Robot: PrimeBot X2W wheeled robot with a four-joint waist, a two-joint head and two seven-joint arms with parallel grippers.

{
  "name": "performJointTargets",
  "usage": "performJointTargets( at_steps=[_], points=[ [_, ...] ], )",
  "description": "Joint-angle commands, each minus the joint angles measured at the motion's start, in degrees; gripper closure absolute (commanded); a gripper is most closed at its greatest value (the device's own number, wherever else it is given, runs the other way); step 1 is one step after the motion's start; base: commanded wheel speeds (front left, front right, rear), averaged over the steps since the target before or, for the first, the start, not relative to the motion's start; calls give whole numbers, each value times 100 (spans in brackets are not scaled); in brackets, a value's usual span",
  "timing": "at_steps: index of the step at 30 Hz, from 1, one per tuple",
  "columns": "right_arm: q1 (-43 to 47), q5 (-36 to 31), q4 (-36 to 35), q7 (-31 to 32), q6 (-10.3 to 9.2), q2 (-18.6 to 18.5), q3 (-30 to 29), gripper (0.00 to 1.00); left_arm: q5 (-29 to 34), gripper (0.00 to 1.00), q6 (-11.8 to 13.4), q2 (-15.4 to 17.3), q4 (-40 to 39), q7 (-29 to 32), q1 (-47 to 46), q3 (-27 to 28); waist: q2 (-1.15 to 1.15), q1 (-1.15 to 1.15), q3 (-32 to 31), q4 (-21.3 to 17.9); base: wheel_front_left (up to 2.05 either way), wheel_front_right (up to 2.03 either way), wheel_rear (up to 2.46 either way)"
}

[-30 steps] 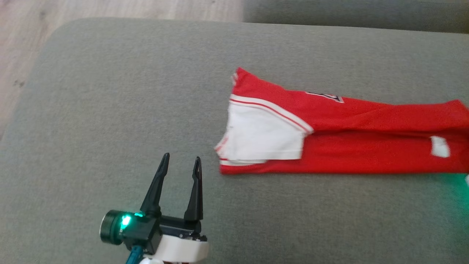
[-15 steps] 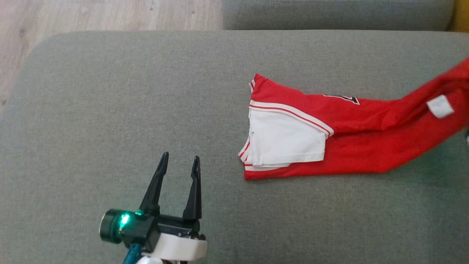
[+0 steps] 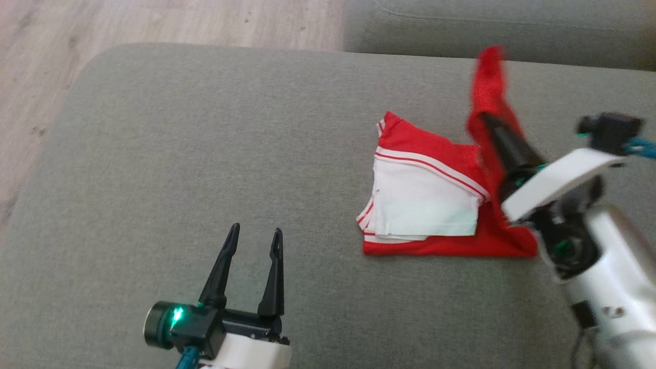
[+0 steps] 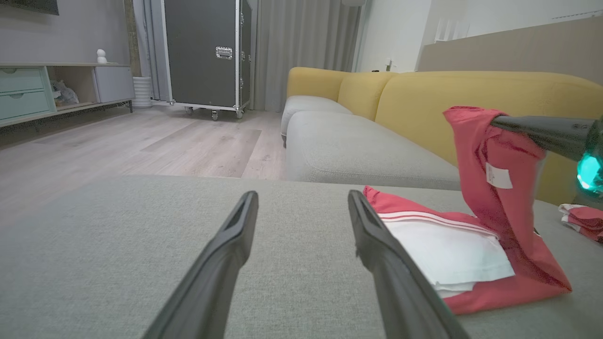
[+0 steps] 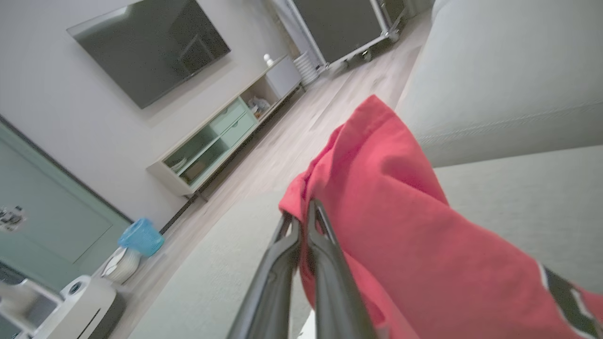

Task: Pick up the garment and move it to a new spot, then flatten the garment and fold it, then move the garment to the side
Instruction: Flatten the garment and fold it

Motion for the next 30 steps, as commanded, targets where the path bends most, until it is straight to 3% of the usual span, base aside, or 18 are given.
performJointTargets(
  at_steps=[1,12,13,14,18,21,25,30],
  points=[
    [-188,-76,-163,43,-4,133,93,100,31,0,-14,-53,-135,-54,-86,204,0,0,-4,87,0,0,0],
    [-278,-435,891,134,-4,1239,408,98,6,0,-65,-83,-56,-55,-92,182,0,0,21,385,0,0,0],
    [-299,-445,1018,106,-4,1296,403,61,4,0,-67,-84,-53,-55,-99,178,0,0,35,403,0,0,0],
    [-323,-457,1121,81,-4,1343,418,3,2,0,-69,-85,-51,-55,-108,175,0,0,51,417,0,0,0],
    [-392,-425,1266,-79,-4,1460,505,0,-35,0,-36,-87,-50,-55,-124,170,0,0,83,398,0,0,0],
    [-387,-478,1100,-326,-4,1347,628,0,-53,0,-2,-87,-17,-55,-93,218,0,0,18,294,0,0,0],
    [-290,-593,844,-634,-4,1053,754,0,-95,0,28,-87,-1,-55,-30,313,0,0,-97,116,0,0,0],
    [181,-1051,374,-1574,-4,200,879,0,-165,0,32,-88,11,-55,154,540,0,0,-427,-279,0,0,0]
  ],
)
